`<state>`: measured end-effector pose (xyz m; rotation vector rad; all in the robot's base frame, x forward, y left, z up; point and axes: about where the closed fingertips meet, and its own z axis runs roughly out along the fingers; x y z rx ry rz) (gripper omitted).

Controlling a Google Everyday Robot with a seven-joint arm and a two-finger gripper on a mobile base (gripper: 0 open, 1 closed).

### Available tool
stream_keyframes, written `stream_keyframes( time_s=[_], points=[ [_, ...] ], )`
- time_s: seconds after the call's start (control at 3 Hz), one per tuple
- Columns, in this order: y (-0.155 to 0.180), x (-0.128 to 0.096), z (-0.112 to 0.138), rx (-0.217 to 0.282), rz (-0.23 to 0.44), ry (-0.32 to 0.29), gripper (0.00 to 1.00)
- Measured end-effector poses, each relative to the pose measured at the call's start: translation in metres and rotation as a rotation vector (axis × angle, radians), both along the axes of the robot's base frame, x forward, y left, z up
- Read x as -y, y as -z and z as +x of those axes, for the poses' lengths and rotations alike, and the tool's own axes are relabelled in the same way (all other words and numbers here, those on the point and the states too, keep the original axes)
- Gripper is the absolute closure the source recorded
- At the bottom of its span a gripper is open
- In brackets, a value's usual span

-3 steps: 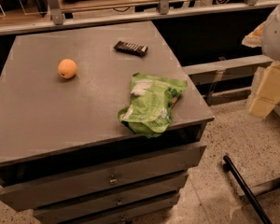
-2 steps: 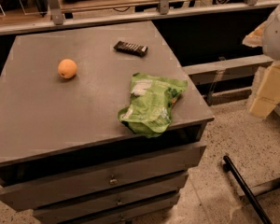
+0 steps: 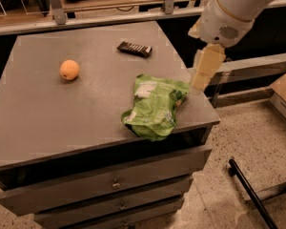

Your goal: Move rxbar chocolate near orange

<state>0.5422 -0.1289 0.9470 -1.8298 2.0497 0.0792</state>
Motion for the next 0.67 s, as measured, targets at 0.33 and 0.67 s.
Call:
stream_keyframes(
  time_s=[0.33,0.67],
  points=[
    [0.016,-0.065,0.074,-0.001,0.084,-0.067,0.0],
    [0.034,-0.119,0.136,-0.025,0.151,-0.068,0.0]
  ],
)
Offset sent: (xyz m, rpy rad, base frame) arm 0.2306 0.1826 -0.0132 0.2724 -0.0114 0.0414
